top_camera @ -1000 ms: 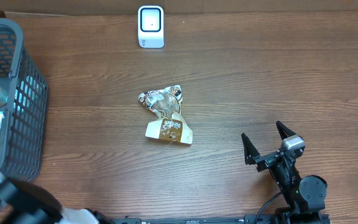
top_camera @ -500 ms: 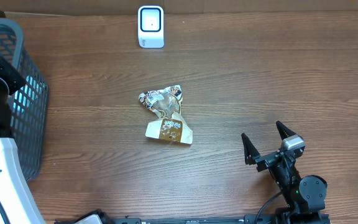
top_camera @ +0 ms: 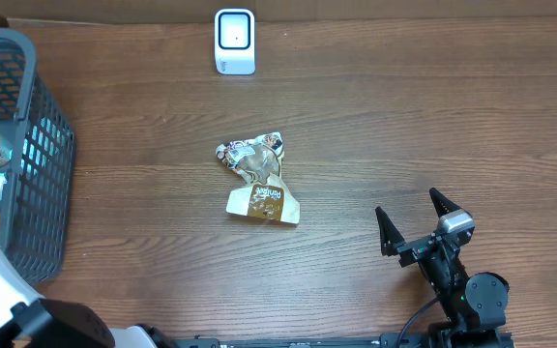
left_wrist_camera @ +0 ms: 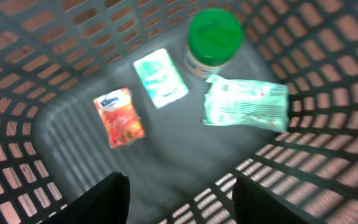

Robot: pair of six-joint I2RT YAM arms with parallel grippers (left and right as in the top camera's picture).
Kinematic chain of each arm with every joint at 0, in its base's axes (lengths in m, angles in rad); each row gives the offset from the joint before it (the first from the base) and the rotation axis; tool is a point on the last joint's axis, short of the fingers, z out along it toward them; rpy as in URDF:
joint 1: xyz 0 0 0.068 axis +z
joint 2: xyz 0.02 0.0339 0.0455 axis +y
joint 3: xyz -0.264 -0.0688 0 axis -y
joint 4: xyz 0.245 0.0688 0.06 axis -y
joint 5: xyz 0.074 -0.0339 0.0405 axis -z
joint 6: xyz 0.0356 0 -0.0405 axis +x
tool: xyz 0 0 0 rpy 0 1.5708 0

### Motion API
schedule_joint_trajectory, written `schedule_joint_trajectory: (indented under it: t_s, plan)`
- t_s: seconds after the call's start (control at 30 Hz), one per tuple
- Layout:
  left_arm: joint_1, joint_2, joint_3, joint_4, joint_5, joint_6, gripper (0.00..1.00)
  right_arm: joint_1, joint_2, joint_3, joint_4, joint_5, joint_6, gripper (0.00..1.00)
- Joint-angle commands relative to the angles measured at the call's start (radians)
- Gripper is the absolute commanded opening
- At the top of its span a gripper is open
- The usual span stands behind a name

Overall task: Scan the item barcode
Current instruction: 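Grasp the orange Kleenex tissue pack with the left gripper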

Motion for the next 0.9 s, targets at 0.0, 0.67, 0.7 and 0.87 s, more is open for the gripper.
schedule_joint_trajectory:
  t_s: [0.0, 0.67, 0.7, 0.87]
  plan:
    - [0.030, 0.078, 0.013, -0.003, 0.023, -0.008, 0.57, -0.002, -0.011, -0.011, 0.005, 0.007, -0.003, 1.00]
    - [0.138, 0.468, 0.011, 0.032, -0.058, 0.115, 0.64, -0.002, -0.011, -0.011, 0.005, 0.007, -0.003, 1.00]
    - [0.138, 0.481, 0.011, 0.041, -0.057, 0.115, 0.64, -0.002, -0.011, -0.011, 0.005, 0.007, -0.003, 1.00]
    - [0.138, 0.536, 0.011, 0.071, -0.061, 0.129, 0.64, -0.002, -0.011, -0.011, 0.005, 0.007, -0.003, 1.00]
